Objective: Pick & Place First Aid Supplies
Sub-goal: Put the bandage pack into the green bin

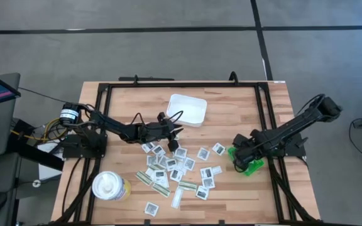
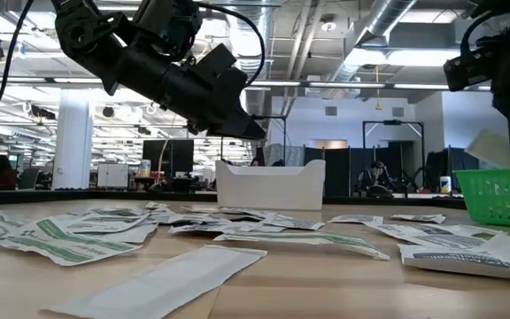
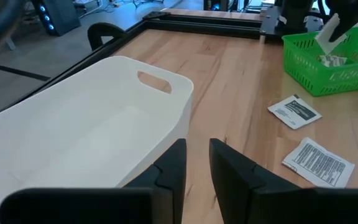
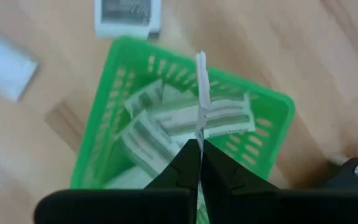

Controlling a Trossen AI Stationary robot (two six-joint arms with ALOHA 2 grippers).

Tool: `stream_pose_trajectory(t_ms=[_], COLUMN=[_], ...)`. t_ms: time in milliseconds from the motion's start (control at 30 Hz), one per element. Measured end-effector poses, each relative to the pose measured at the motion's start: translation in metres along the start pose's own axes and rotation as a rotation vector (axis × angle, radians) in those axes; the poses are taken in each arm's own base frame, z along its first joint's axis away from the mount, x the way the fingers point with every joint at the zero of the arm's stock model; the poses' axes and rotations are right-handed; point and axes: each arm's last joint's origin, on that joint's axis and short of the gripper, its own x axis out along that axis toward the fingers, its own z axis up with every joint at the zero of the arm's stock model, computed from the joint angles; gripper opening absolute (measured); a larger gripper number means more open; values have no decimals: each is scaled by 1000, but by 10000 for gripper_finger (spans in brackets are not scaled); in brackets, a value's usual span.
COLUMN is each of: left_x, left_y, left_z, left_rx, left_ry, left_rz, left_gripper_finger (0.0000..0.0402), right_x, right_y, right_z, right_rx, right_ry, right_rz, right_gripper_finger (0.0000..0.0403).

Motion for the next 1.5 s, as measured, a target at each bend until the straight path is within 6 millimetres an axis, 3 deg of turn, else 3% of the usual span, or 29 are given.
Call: stream_pose_trajectory(t_ms=[233, 567, 667, 800, 1000, 1133, 1233, 1333, 1500], left_x=[1, 3, 3, 1, 3, 5, 5, 2, -3], left_y=[1, 7, 4, -2, 3, 14, 24, 31, 36], left_z=[0, 1, 0, -5, -9, -17, -27, -39, -52], left_rx=[1, -7, -24, -22, -10, -61, -132, -189, -250], left_ry=[0, -1, 10, 66, 110, 194, 293, 348, 386], left_rz=[2, 10, -93, -252, -194, -129, -13, 55, 84], left_gripper_finger=[72, 72, 72, 72, 72, 73, 79, 88, 106], right_x=[0, 0, -7, -23, -41, -44, -39, -29, -9], right_y=[1, 8, 15, 27, 37, 44, 45, 44, 40], right_z=[-3, -5, 2, 14, 39, 58, 69, 74, 81], right_rx=[-42, 36, 50, -99, -256, -262, -332, -380, -397], right_ry=[170, 174, 84, -120, -603, -821, -864, -792, -726], right_rz=[93, 133, 175, 226, 88, 33, 96, 218, 195], right_gripper_finger=[11, 87, 98, 103, 103, 102, 102, 102, 102])
